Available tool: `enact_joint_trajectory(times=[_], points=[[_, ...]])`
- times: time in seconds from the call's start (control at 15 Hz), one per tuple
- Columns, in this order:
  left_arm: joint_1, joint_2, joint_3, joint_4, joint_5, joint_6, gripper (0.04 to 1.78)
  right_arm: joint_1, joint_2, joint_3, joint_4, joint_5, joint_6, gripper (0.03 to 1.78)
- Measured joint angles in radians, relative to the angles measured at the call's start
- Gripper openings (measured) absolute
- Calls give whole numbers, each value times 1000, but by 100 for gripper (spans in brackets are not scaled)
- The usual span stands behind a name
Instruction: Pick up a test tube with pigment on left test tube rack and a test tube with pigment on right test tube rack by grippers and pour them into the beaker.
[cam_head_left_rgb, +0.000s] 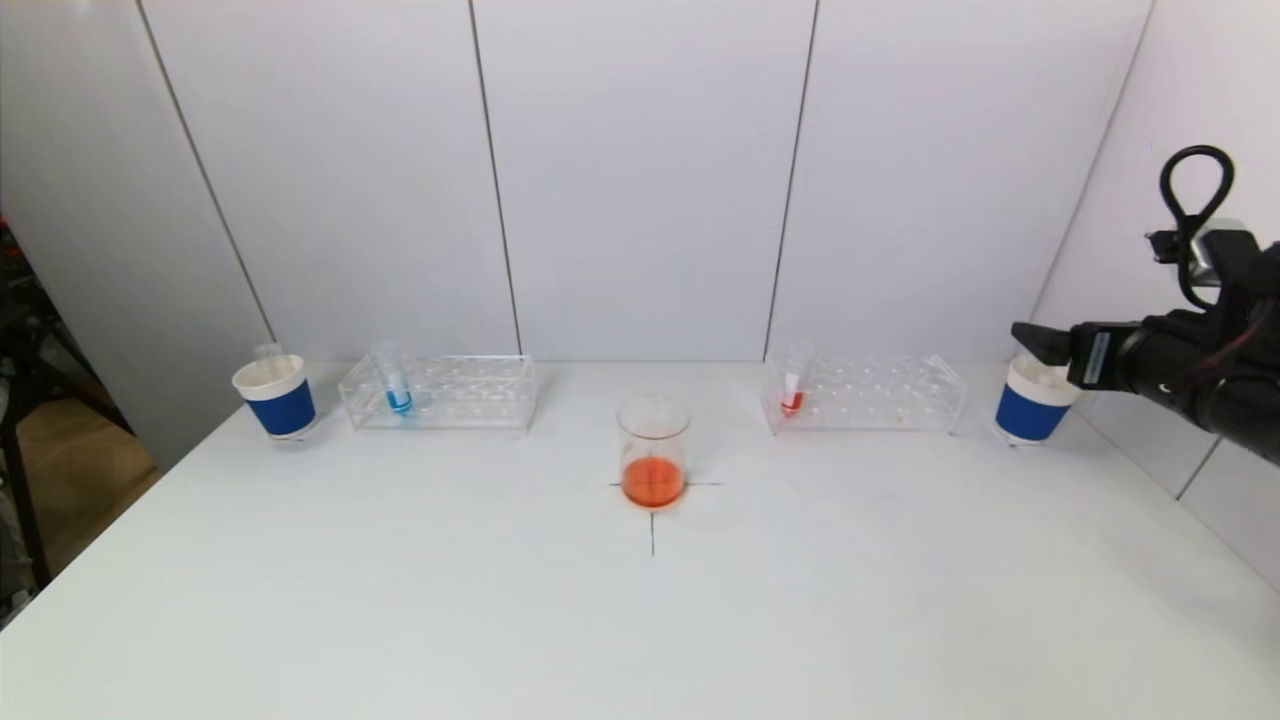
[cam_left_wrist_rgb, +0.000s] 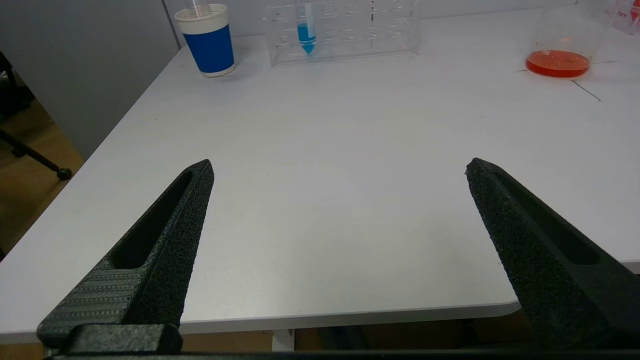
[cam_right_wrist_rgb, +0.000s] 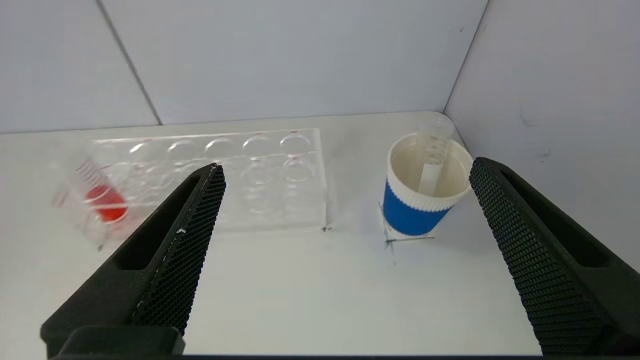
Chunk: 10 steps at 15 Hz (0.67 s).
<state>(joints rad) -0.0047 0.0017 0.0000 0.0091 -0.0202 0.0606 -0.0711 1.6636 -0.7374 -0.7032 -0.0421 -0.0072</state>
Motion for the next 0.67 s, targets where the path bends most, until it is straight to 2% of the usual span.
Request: enact_joint_trajectory(times=[0.2,0.47,0.67], points=[[0,0,0,0,0,0,176,31,-204,165,-1,-1,-1,178],[0,0,0,0,0,0,176,43,-481,350,7,-4,-3,178],[0,0,0,0,0,0,176,44,-700,459,76,4,-4,178]])
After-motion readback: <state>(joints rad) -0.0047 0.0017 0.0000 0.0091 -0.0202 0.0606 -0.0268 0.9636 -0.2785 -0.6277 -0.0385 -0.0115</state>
